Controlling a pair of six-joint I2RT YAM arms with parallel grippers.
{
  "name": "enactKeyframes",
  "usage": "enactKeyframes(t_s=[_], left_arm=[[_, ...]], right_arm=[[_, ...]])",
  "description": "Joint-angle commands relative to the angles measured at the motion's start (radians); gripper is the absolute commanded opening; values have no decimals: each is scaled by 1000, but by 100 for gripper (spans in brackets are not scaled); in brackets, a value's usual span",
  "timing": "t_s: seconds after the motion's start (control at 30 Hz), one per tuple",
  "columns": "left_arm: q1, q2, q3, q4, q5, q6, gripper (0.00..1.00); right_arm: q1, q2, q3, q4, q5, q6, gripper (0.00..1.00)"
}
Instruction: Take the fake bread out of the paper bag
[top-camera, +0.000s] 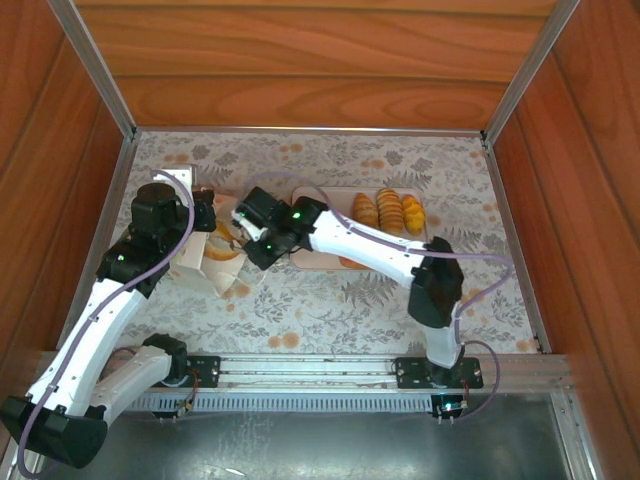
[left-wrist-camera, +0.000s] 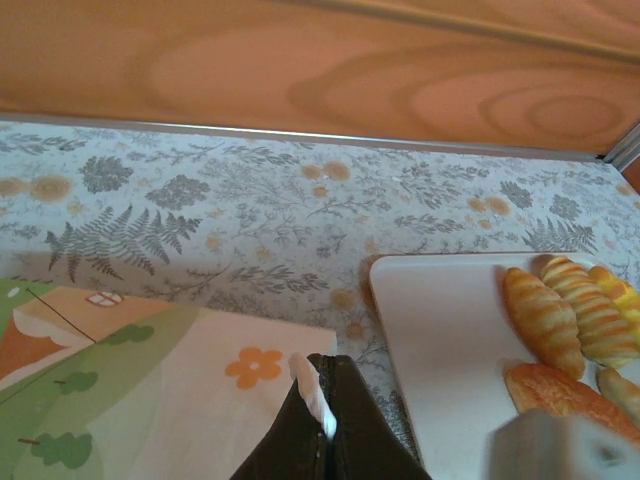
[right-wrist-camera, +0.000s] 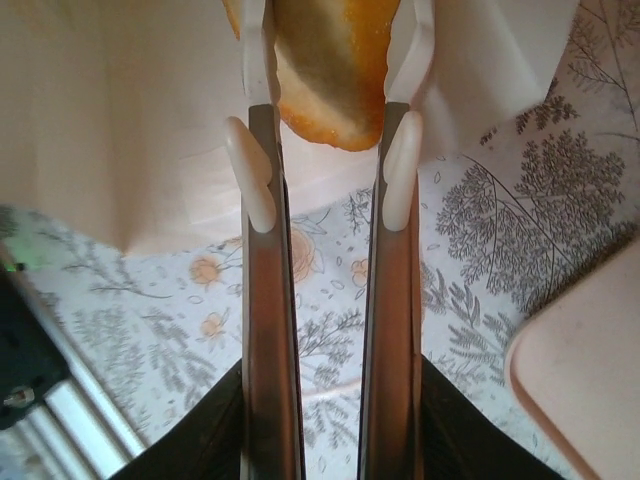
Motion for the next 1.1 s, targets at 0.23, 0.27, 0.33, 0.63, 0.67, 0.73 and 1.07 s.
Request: enactKeyframes(t_s=[0.23,0.27,0.33,0.63,0.67,0.73,1.07], left_arm=[[-4,22,-6,19,-42,-15,0],[-4,25,-5,19,-42,-19,0],[-4,29,-3,20,-40,-25,0],[-3,32,0,22,-65,-19,0],[-4,34,-1,21,-73,-21,0],[-4,33,0,22,-86,-27,0],[-4,43,-6,21,-113,-38,0]], right_arm=[[-71,-176,-111,19,-225,27,29],[-72,-185,-121,19,-238,23,29],[-72,-203,-135,12,-251,19,29],[-95,-342,-267,33,-264,39,29],[-101,-369,-295,44,-265,50,29],[-121,-422,-345,67,-275,71,29],[-254,-668,-571,84,-252,86,29]])
